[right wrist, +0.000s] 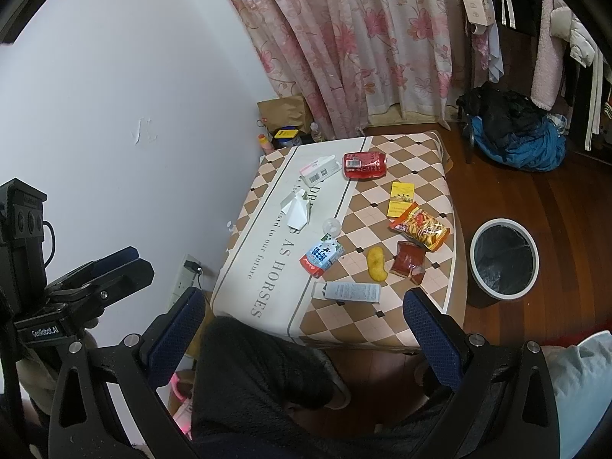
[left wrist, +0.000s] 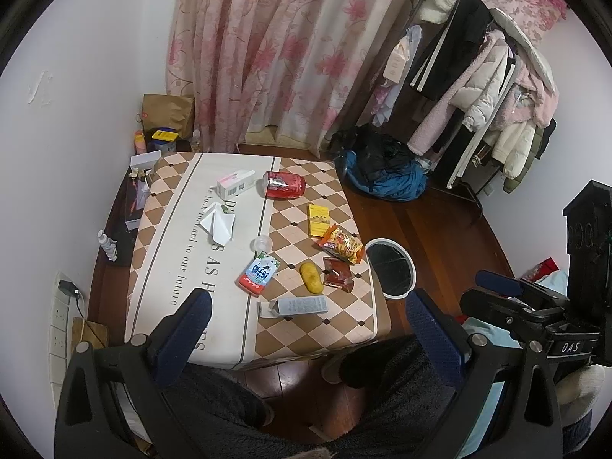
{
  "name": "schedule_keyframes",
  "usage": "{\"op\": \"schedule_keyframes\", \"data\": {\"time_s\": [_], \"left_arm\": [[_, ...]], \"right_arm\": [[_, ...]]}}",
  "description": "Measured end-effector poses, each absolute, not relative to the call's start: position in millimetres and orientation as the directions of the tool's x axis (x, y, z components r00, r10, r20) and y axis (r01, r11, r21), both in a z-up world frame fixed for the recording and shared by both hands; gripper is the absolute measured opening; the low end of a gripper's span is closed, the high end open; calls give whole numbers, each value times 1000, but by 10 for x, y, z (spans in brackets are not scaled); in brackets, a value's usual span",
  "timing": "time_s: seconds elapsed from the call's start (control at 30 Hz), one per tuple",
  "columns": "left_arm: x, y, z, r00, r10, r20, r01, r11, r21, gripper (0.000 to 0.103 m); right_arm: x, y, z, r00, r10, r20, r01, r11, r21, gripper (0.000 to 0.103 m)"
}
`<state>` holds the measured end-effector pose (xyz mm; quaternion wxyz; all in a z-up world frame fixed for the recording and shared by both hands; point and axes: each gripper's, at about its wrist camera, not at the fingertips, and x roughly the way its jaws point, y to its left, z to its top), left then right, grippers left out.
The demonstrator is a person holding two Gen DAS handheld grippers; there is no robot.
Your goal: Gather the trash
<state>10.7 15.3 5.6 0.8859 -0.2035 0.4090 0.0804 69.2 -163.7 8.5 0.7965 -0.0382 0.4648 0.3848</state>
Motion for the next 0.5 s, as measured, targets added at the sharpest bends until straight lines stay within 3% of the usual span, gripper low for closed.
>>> {"op": "schedule_keyframes", "data": {"time_s": [0.5], "left_arm": [[122, 188, 67, 654, -25, -756, -309, 904, -297, 103]], "right_arm": [[706, -1556, 96, 273, 578, -769, -651, 699, 295, 103]]}}
